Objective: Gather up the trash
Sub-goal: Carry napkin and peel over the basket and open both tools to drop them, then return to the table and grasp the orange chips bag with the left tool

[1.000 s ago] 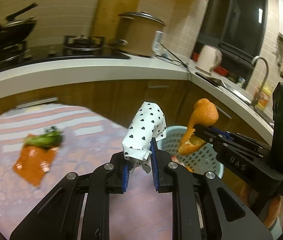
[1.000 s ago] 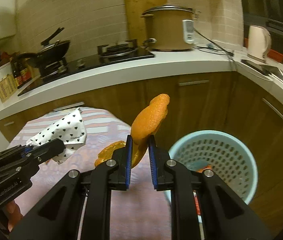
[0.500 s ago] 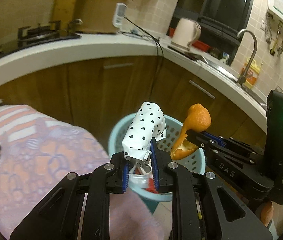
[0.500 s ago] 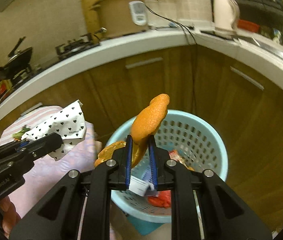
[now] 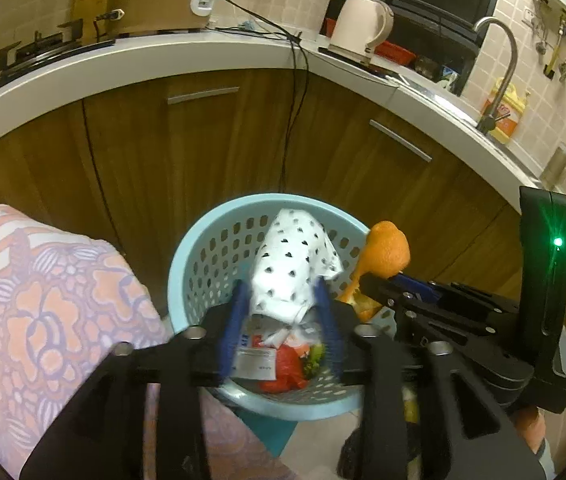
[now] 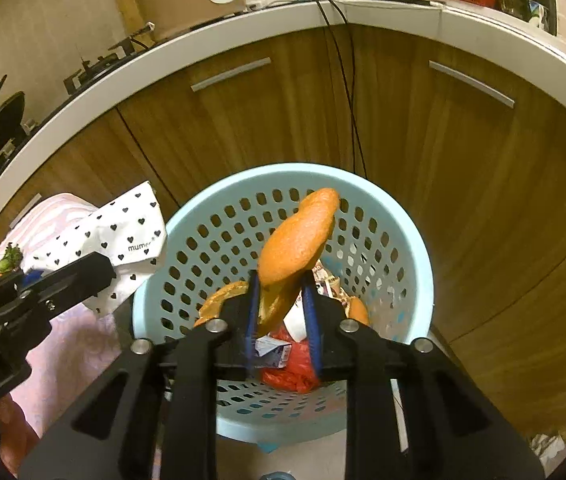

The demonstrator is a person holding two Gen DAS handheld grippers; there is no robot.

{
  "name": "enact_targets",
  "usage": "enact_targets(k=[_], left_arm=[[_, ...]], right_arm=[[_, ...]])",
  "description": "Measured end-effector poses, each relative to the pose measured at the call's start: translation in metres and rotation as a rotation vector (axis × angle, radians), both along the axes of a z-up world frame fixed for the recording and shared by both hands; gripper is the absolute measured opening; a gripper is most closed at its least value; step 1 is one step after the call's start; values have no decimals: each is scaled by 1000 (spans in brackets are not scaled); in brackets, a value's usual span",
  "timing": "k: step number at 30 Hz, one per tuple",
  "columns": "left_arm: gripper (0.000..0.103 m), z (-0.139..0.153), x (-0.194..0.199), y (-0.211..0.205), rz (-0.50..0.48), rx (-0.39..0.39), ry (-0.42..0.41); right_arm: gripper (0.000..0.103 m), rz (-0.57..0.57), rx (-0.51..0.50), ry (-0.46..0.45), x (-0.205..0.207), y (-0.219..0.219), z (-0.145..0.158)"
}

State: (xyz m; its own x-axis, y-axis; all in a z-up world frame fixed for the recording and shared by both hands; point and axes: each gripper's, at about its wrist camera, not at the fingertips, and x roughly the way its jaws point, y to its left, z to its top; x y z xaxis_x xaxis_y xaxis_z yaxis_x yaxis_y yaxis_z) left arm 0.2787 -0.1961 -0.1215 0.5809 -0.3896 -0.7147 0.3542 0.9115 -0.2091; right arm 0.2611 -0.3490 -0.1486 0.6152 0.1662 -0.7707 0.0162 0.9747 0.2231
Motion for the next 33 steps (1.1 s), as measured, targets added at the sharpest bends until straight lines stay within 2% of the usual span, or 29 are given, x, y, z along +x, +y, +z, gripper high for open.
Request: enact_targets(k=[1,3,4,10,16,26,33], left_arm=[[60,1,1,-1,5,2,-2],[61,0,2,0,5,3,-3],[61,0,2,0,2,4,2],[63,1,0,13,19,-11,5],[63,13,-12,28,35,-34,-32],[63,40,-41,82,118,-59,-103],[63,56,-63,151,256,-45,-151]], right_arm=[[27,-5,3,7,1,-2,-2],[48,-19,2,4,1,-6,-3],[51,-26,-1,-1,0,-7,-2],[52,-50,19,-20,-5,-17,6],[52,-25,22,-63,-8,-3,26],[52,99,48,-160,-16,63,65],[52,213,42,-176,-17,134,67]])
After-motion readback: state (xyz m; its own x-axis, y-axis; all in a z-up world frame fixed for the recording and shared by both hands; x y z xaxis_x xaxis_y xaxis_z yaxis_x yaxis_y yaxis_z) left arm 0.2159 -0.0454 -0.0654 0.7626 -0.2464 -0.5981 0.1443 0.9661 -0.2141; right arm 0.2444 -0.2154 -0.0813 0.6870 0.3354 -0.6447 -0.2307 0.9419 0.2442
